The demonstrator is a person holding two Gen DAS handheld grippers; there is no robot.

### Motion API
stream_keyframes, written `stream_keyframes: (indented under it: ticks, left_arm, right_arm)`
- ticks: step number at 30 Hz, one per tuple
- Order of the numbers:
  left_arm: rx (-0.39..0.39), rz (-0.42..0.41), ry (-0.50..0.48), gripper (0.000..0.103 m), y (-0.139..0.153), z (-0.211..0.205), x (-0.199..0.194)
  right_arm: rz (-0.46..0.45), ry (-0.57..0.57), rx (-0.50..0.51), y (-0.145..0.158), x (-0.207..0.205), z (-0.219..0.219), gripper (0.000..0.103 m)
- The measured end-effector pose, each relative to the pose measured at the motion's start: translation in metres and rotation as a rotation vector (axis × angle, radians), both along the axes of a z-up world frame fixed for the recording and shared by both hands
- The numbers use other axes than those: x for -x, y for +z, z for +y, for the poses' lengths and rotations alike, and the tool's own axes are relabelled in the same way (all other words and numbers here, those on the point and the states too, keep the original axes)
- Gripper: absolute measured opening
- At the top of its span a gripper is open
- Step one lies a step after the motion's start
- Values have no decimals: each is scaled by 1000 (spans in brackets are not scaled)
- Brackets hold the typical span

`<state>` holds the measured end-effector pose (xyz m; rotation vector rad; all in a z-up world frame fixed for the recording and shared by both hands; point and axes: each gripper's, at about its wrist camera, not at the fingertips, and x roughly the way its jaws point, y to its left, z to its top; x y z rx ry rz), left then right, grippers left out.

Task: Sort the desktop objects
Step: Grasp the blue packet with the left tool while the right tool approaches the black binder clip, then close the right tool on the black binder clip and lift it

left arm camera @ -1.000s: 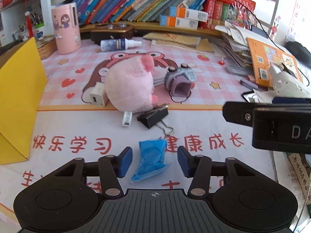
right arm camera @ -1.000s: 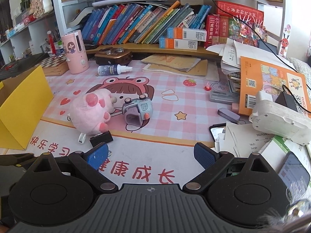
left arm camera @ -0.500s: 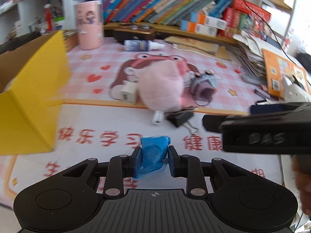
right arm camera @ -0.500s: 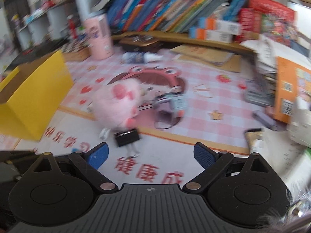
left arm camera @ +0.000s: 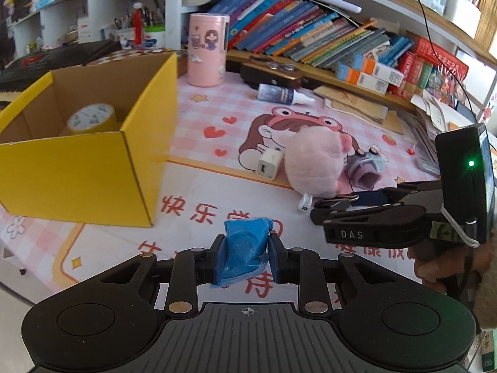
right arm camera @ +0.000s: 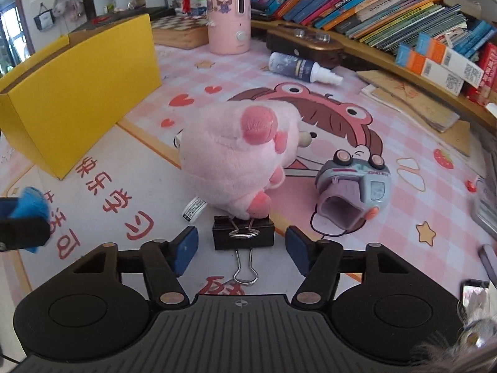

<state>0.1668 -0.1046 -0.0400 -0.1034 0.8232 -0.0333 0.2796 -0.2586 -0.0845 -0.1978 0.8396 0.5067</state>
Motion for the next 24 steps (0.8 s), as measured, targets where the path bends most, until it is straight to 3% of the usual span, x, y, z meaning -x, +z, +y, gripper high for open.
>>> stream_keyframes:
  ticks: [3, 24]
  left_arm:
    - [2, -8, 9, 26, 3, 2, 2]
    - [73, -79, -46, 26, 26, 10, 21]
  right_arm:
    - [-4, 8, -2, 2, -1, -1, 38]
    - [33, -136, -136, 59, 63, -6, 37]
